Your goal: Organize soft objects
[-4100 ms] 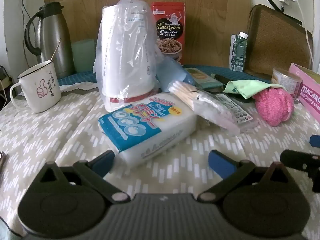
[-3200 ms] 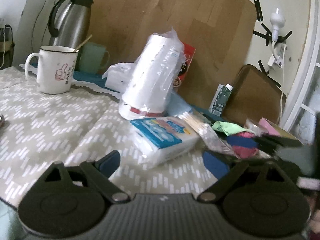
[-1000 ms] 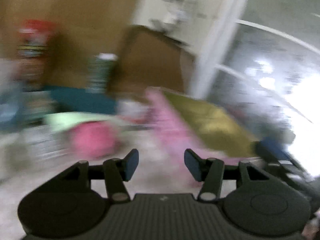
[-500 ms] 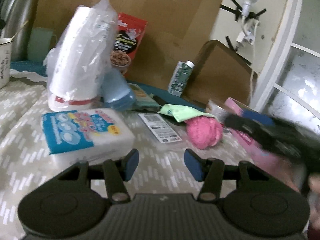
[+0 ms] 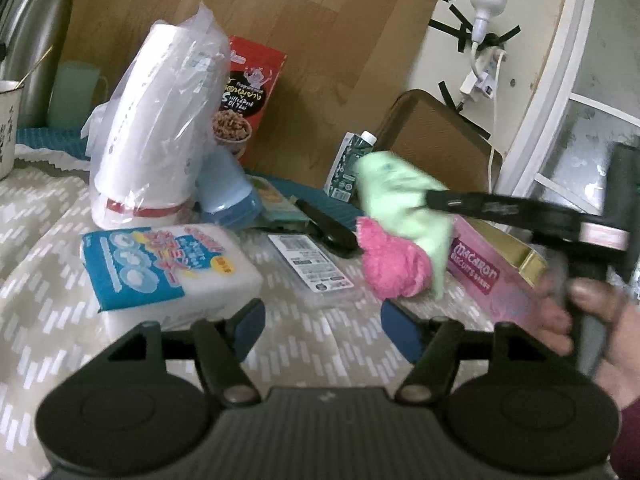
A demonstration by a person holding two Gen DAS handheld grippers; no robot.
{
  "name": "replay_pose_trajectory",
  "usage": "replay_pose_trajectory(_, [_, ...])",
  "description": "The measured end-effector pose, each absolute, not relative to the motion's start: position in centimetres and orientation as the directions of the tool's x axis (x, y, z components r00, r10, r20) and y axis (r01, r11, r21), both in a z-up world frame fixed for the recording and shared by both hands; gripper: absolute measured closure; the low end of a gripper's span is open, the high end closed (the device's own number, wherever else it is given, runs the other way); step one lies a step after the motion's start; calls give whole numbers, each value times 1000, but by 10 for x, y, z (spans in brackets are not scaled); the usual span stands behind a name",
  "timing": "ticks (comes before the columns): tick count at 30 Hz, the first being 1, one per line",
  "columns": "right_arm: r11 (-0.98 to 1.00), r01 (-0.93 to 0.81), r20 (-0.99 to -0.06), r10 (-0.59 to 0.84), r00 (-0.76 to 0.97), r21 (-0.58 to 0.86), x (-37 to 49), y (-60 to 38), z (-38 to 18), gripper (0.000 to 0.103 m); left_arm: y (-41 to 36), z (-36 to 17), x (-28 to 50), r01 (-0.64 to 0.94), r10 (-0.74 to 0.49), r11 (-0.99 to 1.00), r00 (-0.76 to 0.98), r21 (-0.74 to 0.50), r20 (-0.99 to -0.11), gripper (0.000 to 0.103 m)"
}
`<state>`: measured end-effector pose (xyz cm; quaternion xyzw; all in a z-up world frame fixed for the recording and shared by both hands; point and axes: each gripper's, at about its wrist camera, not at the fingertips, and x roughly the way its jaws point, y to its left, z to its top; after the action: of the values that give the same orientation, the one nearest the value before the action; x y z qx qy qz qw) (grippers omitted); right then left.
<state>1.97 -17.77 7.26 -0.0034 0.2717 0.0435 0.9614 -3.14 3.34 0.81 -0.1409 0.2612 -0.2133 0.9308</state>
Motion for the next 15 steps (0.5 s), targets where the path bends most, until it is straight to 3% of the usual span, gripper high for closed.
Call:
replay_pose_trajectory(8, [961, -153, -453, 244, 858, 229, -80, -197, 90, 97, 37, 8, -33, 327, -492, 853, 765, -407, -417, 37])
replay_pose_trajectory(12, [933, -245, -541, 354, 763, 264, -111, -175, 64, 93, 36, 8, -31, 323, -500, 848, 751, -419, -432, 37])
replay_pose_trajectory(13, [941, -253, -571, 337, 749, 224, -118, -166, 56, 90, 36, 8, -31, 322, -501, 848, 747, -421, -437, 37])
replay_pose_trajectory(14, [948, -256, -588, 319, 744, 189, -124, -160, 50, 76, 36, 8, -31, 322, -504, 846, 743, -424, -441, 37])
replay_pose_trajectory(15, [950, -260, -598, 311, 739, 174, -127, -156, 46, 54, 36, 9, -34, 322, -508, 843, 738, -431, -444, 36])
